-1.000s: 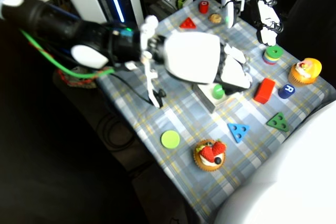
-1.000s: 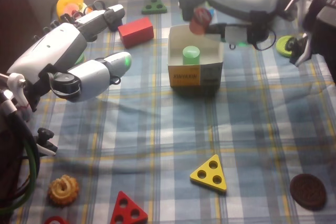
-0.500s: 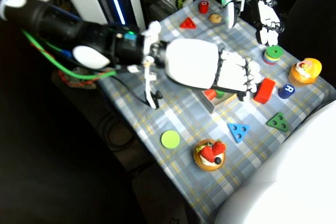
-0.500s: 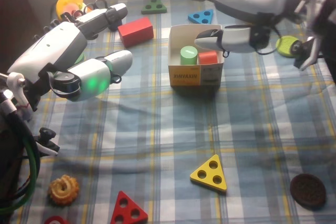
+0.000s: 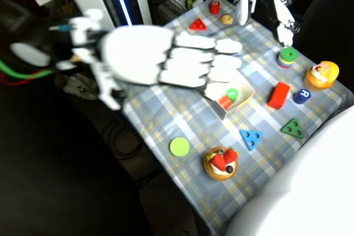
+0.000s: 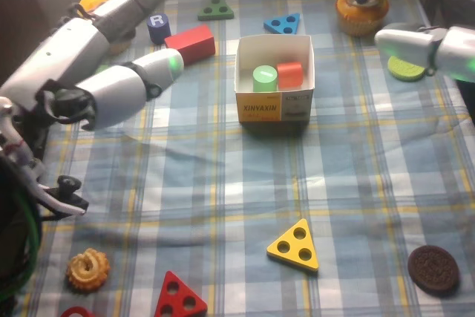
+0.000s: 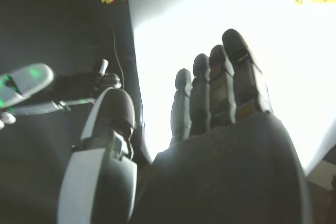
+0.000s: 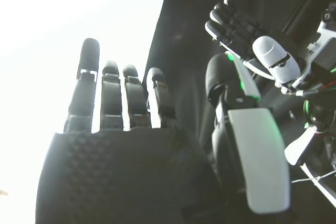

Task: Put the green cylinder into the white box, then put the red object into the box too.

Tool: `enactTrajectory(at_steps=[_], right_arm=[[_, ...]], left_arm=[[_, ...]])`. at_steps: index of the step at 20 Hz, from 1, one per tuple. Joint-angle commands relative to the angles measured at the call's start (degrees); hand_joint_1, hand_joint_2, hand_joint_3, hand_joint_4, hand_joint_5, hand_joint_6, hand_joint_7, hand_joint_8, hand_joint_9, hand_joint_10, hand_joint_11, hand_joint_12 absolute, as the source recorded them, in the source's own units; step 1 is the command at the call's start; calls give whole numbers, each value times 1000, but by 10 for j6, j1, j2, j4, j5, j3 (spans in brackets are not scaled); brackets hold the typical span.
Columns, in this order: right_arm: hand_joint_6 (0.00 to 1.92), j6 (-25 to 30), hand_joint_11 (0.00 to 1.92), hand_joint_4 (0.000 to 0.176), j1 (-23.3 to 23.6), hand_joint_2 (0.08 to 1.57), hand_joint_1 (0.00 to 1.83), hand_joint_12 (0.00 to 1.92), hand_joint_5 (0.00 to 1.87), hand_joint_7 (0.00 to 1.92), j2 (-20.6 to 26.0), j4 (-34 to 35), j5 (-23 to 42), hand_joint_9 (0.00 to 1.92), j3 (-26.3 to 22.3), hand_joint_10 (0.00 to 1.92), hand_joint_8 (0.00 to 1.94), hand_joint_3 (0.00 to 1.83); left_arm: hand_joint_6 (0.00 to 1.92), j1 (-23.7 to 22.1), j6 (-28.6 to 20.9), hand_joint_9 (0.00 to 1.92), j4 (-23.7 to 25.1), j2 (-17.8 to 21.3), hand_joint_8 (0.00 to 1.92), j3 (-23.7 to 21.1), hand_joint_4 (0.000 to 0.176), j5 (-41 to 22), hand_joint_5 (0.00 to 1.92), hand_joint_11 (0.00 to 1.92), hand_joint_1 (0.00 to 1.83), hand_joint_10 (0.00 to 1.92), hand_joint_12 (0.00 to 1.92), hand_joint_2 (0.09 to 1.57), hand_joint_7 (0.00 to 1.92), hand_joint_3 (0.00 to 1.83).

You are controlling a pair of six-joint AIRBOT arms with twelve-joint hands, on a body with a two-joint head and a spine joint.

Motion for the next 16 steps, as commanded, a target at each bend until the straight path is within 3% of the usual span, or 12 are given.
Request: enactTrajectory(at_steps=[1,3,4,5,6,7,9,10,12,13,15,16], right_arm=[[0,0,0,73,-2,1339,404,0,0,0,6,8,107,0,-6,0,0,0],[0,0,0,70,-32,1327,418,0,0,0,21,28,156,0,-20,0,0,0],[0,0,0,59,-45,1332,413,0,0,0,25,38,177,0,-25,0,0,0],[0,-1,0,53,-58,1338,482,0,0,0,29,47,195,0,-29,0,0,0],[0,-1,0,45,-73,1341,499,0,0,0,35,60,214,0,-34,0,0,0],[0,-1,0,61,-87,1332,535,0,0,0,40,70,231,0,-39,0,0,0],[0,-1,0,40,-122,1309,506,0,0,0,55,87,288,0,-55,0,0,0],[0,-1,0,15,-136,1295,460,0,0,0,63,92,312,0,-62,0,0,0],[0,-1,0,27,-159,1273,437,0,0,0,74,104,367,0,-73,0,0,0],[0,-1,0,13,-166,1283,433,0,0,0,78,108,387,0,-77,0,0,0],[0,1,0,23,-179,1258,444,0,0,0,87,118,425,0,-82,0,0,0],[0,4,0,0,-184,1273,412,0,0,0,90,120,443,0,-84,0,0,0]], left_arm=[[0,-2,-12,127,26,8,0,-2,119,-83,90,0,366,1,602,1328,88,0],[0,4,-44,16,46,22,1,-10,130,-109,6,0,431,0,219,1340,7,1],[0,8,-65,2,55,28,0,-10,154,-123,0,0,435,0,43,1333,1,0],[0,12,-89,0,64,33,0,-10,136,-137,0,0,498,0,8,1336,0,0],[0,15,-110,0,71,38,0,-11,137,-157,0,0,497,0,1,1338,0,0],[0,17,-122,0,77,43,0,-12,155,-174,0,0,397,0,0,1326,0,0],[0,25,-153,0,90,53,0,-16,162,-213,0,3,261,0,208,1293,0,12],[0,30,-174,0,97,58,0,-15,131,-229,0,0,293,0,303,1315,0,13],[0,41,-212,0,107,68,0,-15,121,-271,0,0,302,0,212,1339,0,5],[0,44,-221,25,111,72,0,-16,125,-287,0,0,296,8,257,1348,0,5],[0,48,-225,9,121,78,0,-19,117,-320,0,0,426,3,223,1367,0,0],[0,49,-225,37,127,82,0,-22,160,-334,0,0,493,12,279,1303,0,0]])
